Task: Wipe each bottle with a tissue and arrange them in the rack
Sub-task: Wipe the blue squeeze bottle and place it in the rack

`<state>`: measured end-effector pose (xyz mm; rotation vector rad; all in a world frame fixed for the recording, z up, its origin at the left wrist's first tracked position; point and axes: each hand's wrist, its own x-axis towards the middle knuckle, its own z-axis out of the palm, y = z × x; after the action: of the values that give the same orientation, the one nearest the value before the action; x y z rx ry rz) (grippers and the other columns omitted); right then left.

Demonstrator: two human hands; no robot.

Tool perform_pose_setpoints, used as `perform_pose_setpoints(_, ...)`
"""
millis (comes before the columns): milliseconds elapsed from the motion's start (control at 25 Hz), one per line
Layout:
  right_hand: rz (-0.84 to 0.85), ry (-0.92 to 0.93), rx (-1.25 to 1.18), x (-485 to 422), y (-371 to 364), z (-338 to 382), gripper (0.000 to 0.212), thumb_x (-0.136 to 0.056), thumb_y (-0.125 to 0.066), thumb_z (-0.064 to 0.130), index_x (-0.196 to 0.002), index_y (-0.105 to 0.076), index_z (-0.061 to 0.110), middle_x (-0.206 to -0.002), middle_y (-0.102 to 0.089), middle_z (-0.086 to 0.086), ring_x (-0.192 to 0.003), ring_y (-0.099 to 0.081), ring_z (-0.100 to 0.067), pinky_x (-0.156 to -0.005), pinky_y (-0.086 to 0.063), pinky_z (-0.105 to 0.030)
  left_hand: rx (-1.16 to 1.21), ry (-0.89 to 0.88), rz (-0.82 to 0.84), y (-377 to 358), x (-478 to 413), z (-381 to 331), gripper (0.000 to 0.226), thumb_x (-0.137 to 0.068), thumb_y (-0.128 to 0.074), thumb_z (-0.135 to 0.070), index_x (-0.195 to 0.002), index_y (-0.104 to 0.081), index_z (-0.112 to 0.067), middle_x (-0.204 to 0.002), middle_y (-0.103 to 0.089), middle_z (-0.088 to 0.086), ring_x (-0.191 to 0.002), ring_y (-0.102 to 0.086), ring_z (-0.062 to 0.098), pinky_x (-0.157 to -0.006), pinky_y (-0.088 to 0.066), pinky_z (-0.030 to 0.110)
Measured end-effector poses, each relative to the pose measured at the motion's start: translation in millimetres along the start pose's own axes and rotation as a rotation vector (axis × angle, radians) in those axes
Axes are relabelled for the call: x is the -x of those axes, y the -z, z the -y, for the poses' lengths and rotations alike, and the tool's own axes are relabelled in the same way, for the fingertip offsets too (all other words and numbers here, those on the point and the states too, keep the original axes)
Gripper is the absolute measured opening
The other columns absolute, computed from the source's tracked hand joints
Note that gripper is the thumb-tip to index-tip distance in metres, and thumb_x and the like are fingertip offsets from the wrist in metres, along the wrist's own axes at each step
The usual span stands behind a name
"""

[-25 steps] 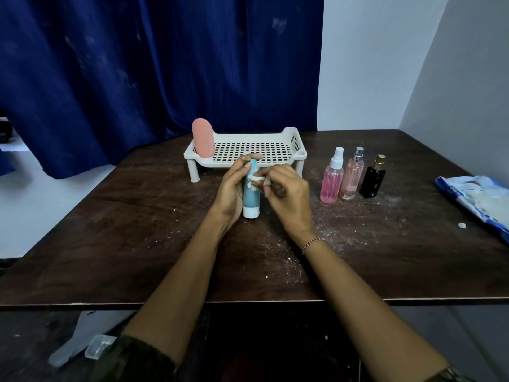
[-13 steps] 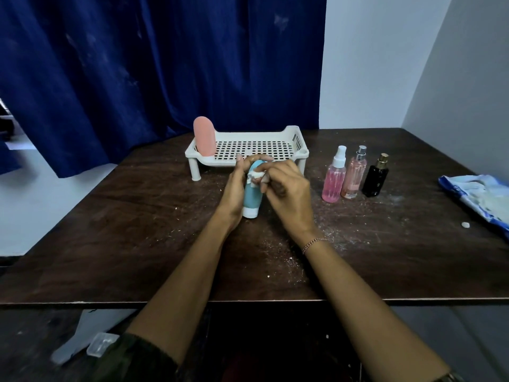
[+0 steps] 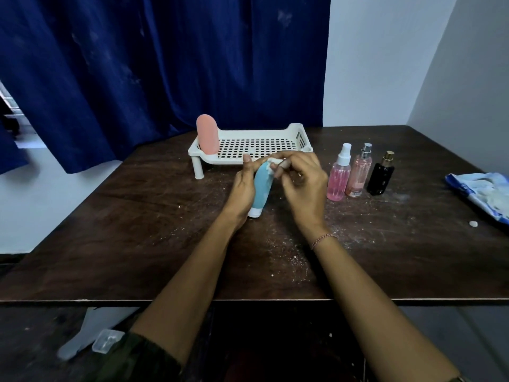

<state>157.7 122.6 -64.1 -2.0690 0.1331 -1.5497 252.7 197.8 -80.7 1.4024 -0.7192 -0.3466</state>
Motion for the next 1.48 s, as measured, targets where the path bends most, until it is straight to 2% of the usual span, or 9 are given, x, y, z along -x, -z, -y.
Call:
perform_pose_setpoints(80,0.010,-0.007,-0.016,1.5,0.1,0.5,0.020,-0.070,-0.068,-0.012,-0.069,-0.062,0.007,-0.086,-0.063,0.006,-0.089,-0.056,-0.019,-0.079,-0.041,-0.012,-0.019,0.002,0.025,1.9,-0.2,-0.1,0.079,-0.080,-0.025,-0.078,-0.123,-0.061,-0.022,-0.131,-0.058,0.005,-0.124,-0.051,0.016,-0.110,-0.036,0.040)
perform_pose_setpoints(320,0.184,0.153,-0.015,8.6,-5.3,10.5,0.019,-0.071,-0.064,-0.013,-0.071,-0.061,0.006,-0.088,-0.066,-0.002,-0.089,-0.046,-0.012,-0.079,-0.037,-0.012,0.133,-0.090,0.146,-2.2,8.6,-9.9,0.051,-0.102,-0.013,-0.035,-0.124,-0.056,-0.017,-0.132,-0.056,0.000,-0.126,-0.047,0.005,-0.107,-0.034,0.018)
perform_pose_setpoints(520,-0.018,-0.127,-0.123,1.8,-0.5,-1.1,0.016,-0.079,-0.066,-0.003,-0.077,-0.060,0.012,-0.081,-0.060,-0.001,-0.080,-0.061,-0.021,-0.069,-0.055,-0.035,0.091,-0.045,0.125,-1.2,4.9,-6.0,0.049,-0.098,-0.023,-0.046,-0.121,-0.062,-0.026,-0.117,-0.065,-0.007,-0.115,-0.057,0.011,-0.105,-0.040,0.034)
perform_pose_setpoints(720,0.033,-0.004,-0.123,5.0,1.4,3.2,0.016,-0.077,-0.070,-0.003,-0.075,-0.061,0.009,-0.078,-0.061,-0.004,-0.075,-0.059,-0.017,-0.071,-0.050,-0.019,0.145,-0.067,0.147,-1.5,6.8,-7.3,0.044,-0.101,-0.026,-0.035,-0.121,-0.061,-0.016,-0.120,-0.065,-0.003,-0.107,-0.058,0.004,-0.095,-0.043,0.023)
perform_pose_setpoints(880,-0.019,-0.130,-0.150,2.3,0.0,-2.7,0.017,-0.078,-0.069,0.001,-0.077,-0.058,0.014,-0.079,-0.061,-0.004,-0.076,-0.060,-0.015,-0.068,-0.054,-0.033,0.141,-0.081,0.131,-4.0,6.2,-8.0,0.038,-0.101,-0.030,-0.033,-0.127,-0.055,-0.022,-0.112,-0.068,-0.010,-0.108,-0.059,0.010,-0.092,-0.046,0.027)
perform_pose_setpoints(1040,-0.041,-0.265,-0.222,4.0,-1.3,-5.9,0.018,-0.079,-0.069,0.001,-0.080,-0.056,0.013,-0.078,-0.061,0.009,-0.078,-0.062,-0.004,-0.072,-0.056,-0.032,0.073,-0.125,0.082,-1.6,4.9,-8.3,0.039,-0.094,-0.037,-0.048,-0.129,-0.052,-0.038,-0.138,-0.050,0.015,-0.129,-0.047,0.029,-0.108,-0.037,0.045)
perform_pose_setpoints(1200,-0.027,-0.277,-0.243,4.2,-0.2,-4.9,0.020,-0.079,-0.069,-0.001,-0.083,-0.056,0.013,-0.081,-0.061,0.008,-0.080,-0.062,-0.005,-0.074,-0.057,-0.035,0.059,-0.191,0.065,-0.9,3.3,-7.3,0.037,-0.095,-0.036,-0.044,-0.125,-0.052,-0.030,-0.134,-0.049,0.020,-0.119,-0.052,0.037,-0.098,-0.044,0.049)
perform_pose_setpoints(1320,0.034,-0.228,-0.322,5.5,1.6,3.7,0.025,-0.078,-0.071,0.002,-0.092,-0.053,0.013,-0.090,-0.061,0.008,-0.087,-0.063,-0.004,-0.079,-0.054,-0.025,0.075,-0.198,0.054,1.7,1.2,-4.1,0.034,-0.098,-0.034,-0.038,-0.118,-0.051,-0.016,-0.121,-0.058,0.019,-0.102,-0.060,0.028,-0.084,-0.049,0.038)
perform_pose_setpoints(1480,0.037,-0.315,-0.347,3.1,-0.7,1.9,0.028,-0.077,-0.070,-0.002,-0.091,-0.052,0.014,-0.091,-0.063,0.006,-0.090,-0.063,-0.001,-0.079,-0.054,-0.022,0.079,-0.160,-0.007,-1.1,6.6,-10.4,0.030,-0.100,-0.028,-0.030,-0.098,-0.056,-0.020,-0.096,-0.062,0.001,-0.083,-0.062,-0.001,-0.074,-0.049,0.016)
